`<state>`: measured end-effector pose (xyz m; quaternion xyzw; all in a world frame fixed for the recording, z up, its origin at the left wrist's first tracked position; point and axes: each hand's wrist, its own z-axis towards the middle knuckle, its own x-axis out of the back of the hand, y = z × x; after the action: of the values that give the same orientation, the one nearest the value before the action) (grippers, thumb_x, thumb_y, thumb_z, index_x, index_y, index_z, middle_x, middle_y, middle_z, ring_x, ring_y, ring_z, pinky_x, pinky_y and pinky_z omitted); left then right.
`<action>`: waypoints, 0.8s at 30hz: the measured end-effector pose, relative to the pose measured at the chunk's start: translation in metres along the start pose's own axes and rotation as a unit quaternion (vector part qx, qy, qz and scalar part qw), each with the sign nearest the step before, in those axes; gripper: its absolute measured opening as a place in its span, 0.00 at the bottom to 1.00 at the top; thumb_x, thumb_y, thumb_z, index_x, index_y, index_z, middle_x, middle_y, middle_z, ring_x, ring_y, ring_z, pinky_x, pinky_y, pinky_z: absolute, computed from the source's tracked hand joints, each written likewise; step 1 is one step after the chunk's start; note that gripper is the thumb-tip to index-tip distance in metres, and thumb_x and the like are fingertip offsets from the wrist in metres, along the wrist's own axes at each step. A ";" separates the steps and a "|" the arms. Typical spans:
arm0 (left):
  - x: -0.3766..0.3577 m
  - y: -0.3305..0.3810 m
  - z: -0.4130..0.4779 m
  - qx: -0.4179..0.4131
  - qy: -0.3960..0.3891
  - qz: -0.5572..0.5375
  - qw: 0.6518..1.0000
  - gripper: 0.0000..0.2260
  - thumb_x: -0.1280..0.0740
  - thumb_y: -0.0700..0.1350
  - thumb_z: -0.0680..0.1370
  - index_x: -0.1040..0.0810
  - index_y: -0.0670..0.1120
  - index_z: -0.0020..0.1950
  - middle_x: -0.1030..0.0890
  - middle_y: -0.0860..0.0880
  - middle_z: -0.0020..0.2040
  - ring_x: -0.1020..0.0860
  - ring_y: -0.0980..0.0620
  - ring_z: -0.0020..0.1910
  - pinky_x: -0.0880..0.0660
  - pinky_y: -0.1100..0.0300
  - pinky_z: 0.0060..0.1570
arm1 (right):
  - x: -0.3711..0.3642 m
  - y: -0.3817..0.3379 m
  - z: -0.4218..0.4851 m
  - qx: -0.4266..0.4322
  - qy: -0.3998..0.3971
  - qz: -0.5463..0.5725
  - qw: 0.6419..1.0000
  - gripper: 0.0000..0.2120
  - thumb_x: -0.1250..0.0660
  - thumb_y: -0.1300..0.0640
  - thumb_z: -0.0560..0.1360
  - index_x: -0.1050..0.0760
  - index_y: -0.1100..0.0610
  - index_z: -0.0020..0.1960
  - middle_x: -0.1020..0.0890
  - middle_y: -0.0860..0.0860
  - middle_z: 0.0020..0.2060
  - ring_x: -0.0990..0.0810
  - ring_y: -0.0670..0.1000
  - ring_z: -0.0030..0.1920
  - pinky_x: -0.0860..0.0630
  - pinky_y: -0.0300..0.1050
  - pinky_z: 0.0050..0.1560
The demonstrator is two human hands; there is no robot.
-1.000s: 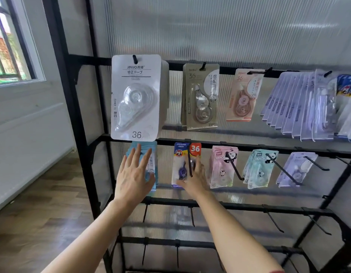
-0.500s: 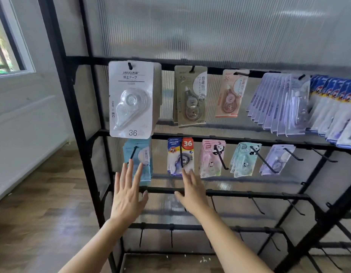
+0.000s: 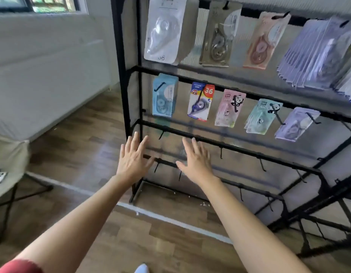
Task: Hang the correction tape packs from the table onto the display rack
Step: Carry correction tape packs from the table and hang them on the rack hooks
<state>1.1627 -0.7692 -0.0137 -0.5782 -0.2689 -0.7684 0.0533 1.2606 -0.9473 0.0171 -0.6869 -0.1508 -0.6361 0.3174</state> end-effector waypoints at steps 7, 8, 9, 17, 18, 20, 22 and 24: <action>0.016 -0.007 -0.139 0.103 -0.006 0.019 0.994 0.31 0.41 0.58 0.79 0.51 0.53 0.79 0.56 0.45 0.79 0.57 0.45 0.77 0.58 0.48 0.74 | -0.026 -0.036 -0.086 0.087 -0.058 -0.036 0.994 0.36 0.41 0.42 0.78 0.58 0.48 0.78 0.53 0.55 0.77 0.54 0.60 0.76 0.56 0.59 0.73; 0.021 -0.012 -0.160 0.124 -0.008 0.021 0.992 0.31 0.42 0.58 0.79 0.51 0.53 0.79 0.57 0.45 0.79 0.57 0.45 0.77 0.58 0.48 0.74 | -0.031 -0.047 -0.097 0.103 -0.068 -0.040 0.992 0.37 0.41 0.42 0.78 0.58 0.48 0.78 0.53 0.55 0.77 0.54 0.60 0.76 0.55 0.59 0.73; 0.025 -0.017 -0.180 0.145 -0.009 0.022 0.989 0.31 0.42 0.59 0.80 0.51 0.53 0.79 0.57 0.45 0.79 0.56 0.44 0.77 0.57 0.48 0.74 | -0.036 -0.059 -0.107 0.118 -0.078 -0.041 0.989 0.37 0.41 0.41 0.78 0.58 0.48 0.78 0.53 0.55 0.77 0.54 0.59 0.76 0.55 0.60 0.73; 0.088 -0.091 -0.330 0.315 0.055 0.016 0.947 0.32 0.39 0.56 0.79 0.49 0.52 0.78 0.55 0.46 0.79 0.54 0.45 0.77 0.55 0.49 0.74 | -0.072 -0.193 -0.186 0.265 -0.128 -0.035 0.955 0.37 0.40 0.42 0.78 0.58 0.48 0.78 0.52 0.56 0.77 0.56 0.60 0.76 0.58 0.61 0.73; 0.098 -0.104 -0.350 0.337 0.066 0.013 0.939 0.31 0.39 0.56 0.79 0.49 0.52 0.78 0.55 0.46 0.79 0.54 0.46 0.77 0.55 0.49 0.74 | -0.077 -0.215 -0.196 0.286 -0.131 -0.038 0.948 0.37 0.40 0.42 0.78 0.58 0.48 0.78 0.52 0.56 0.77 0.56 0.60 0.76 0.58 0.61 0.73; 0.119 -0.129 -0.392 0.374 0.083 0.014 0.924 0.31 0.39 0.56 0.79 0.49 0.52 0.78 0.55 0.46 0.79 0.54 0.46 0.77 0.55 0.49 0.74 | -0.088 -0.260 -0.218 0.323 -0.140 -0.044 0.935 0.37 0.40 0.42 0.77 0.58 0.48 0.78 0.52 0.55 0.77 0.56 0.60 0.76 0.58 0.61 0.72; 0.139 -0.155 -0.435 0.408 0.094 0.018 0.908 0.31 0.39 0.55 0.79 0.49 0.52 0.79 0.55 0.46 0.79 0.54 0.46 0.77 0.55 0.49 0.74 | -0.100 -0.308 -0.243 0.356 -0.147 -0.053 0.921 0.37 0.40 0.42 0.77 0.58 0.48 0.78 0.52 0.55 0.77 0.56 0.60 0.76 0.58 0.61 0.72; 0.161 -0.184 -0.481 0.444 0.099 0.023 0.890 0.31 0.39 0.55 0.79 0.49 0.52 0.79 0.55 0.46 0.79 0.54 0.46 0.77 0.56 0.49 0.74 | -0.113 -0.358 -0.272 0.388 -0.152 -0.057 0.907 0.37 0.40 0.42 0.77 0.58 0.48 0.78 0.52 0.56 0.77 0.55 0.61 0.76 0.57 0.61 0.72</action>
<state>0.6246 -0.8048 -0.0205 -0.4212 -0.5618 -0.6210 0.3483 0.8142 -0.8265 -0.0075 -0.5882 -0.4711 -0.4321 0.4953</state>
